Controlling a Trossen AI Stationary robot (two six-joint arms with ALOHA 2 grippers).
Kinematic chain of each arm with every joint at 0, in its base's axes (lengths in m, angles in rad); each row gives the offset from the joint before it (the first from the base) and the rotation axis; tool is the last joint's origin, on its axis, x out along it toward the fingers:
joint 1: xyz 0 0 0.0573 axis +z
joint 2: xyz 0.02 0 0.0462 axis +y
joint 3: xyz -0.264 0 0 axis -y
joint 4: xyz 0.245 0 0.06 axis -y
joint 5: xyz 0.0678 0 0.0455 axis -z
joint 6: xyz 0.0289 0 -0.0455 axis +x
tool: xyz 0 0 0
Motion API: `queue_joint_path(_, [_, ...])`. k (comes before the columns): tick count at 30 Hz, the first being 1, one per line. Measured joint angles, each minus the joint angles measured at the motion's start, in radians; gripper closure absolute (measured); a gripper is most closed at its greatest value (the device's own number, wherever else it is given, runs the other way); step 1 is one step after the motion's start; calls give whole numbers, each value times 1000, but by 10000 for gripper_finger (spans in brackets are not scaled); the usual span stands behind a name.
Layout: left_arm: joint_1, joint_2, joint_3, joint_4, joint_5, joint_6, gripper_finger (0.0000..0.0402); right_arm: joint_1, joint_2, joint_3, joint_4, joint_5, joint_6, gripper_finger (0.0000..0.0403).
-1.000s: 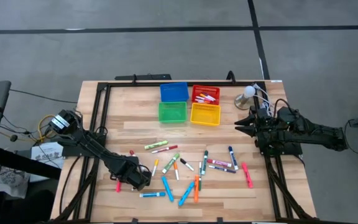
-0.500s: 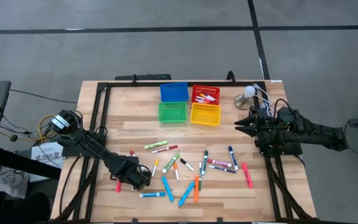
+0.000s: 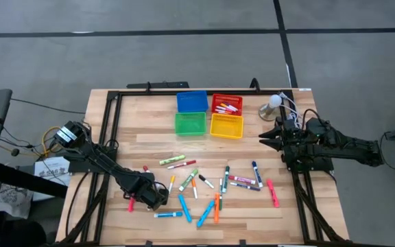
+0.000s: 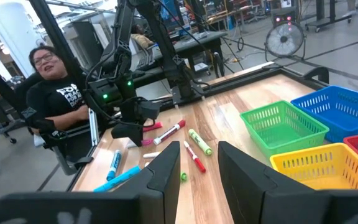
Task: Pick & Place Markers
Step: Put the pink highlighter into the red bin
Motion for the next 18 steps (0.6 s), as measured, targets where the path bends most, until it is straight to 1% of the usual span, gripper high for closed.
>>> queue_joint_path(4, [0, -1, 0, -2, 7, 0, 362, 0, 0, 0, 0, 0, 0, 305])
queue_joint_path(8, [-1, -13, -3, -3, 13, 0, 352, 0, 0, 0, 0, 0, 1, 305])
queue_joint_path(12, [-2, -55, -5, -9, 11, 0, 344, 0, 0, 0, 1, 0, 1, 305])
queue_joint_path(15, [-2, -101, -4, -10, -31, 0, 351, 0, 0, 0, 1, 0, 2, 305])
queue_joint_path(18, [-2, -168, -4, -8, -102, 1, 355, 0, 0, 0, 1, 0, 48, 305])
